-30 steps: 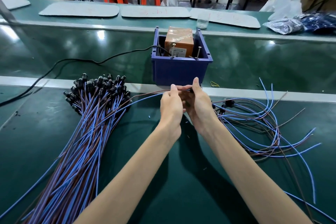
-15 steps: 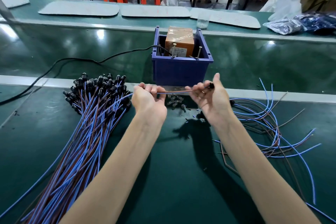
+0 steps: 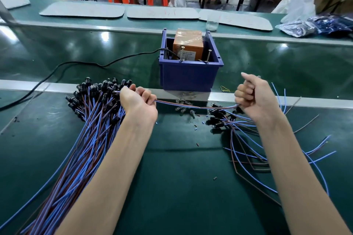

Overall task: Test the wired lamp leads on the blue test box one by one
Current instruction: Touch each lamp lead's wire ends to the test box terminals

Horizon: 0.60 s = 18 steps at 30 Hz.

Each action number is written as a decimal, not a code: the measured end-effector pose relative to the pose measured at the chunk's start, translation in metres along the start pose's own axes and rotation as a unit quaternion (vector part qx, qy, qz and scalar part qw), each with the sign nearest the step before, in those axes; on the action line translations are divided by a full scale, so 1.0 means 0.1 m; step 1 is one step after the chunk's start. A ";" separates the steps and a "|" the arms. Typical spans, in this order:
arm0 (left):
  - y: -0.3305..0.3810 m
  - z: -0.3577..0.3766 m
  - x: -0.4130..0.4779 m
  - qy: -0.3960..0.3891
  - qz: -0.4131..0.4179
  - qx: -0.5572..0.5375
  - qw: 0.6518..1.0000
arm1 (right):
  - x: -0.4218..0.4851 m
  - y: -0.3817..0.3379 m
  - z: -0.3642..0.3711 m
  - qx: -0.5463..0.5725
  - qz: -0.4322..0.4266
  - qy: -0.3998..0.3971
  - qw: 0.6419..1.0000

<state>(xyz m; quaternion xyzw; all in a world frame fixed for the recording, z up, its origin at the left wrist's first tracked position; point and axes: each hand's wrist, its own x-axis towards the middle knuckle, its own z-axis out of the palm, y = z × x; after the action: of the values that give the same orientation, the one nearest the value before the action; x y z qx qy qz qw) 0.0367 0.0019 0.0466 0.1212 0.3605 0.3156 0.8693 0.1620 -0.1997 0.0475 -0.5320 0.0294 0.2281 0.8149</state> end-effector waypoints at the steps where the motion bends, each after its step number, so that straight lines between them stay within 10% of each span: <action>1: -0.04 0.01 -0.04 -0.007 0.006 0.013 1.000 | -0.01 -0.02 -0.01 -0.020 -0.007 -0.002 1.000; 18: -0.50 0.01 -0.38 -0.332 0.119 0.414 0.839 | -0.37 0.14 0.42 -0.236 -0.172 -0.117 0.949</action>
<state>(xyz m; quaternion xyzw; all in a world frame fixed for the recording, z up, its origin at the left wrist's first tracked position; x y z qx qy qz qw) 0.0394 -0.0607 0.0465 0.6096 0.1300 0.1787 0.7613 0.1149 -0.1701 0.0643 -0.6755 -0.2130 0.1452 0.6908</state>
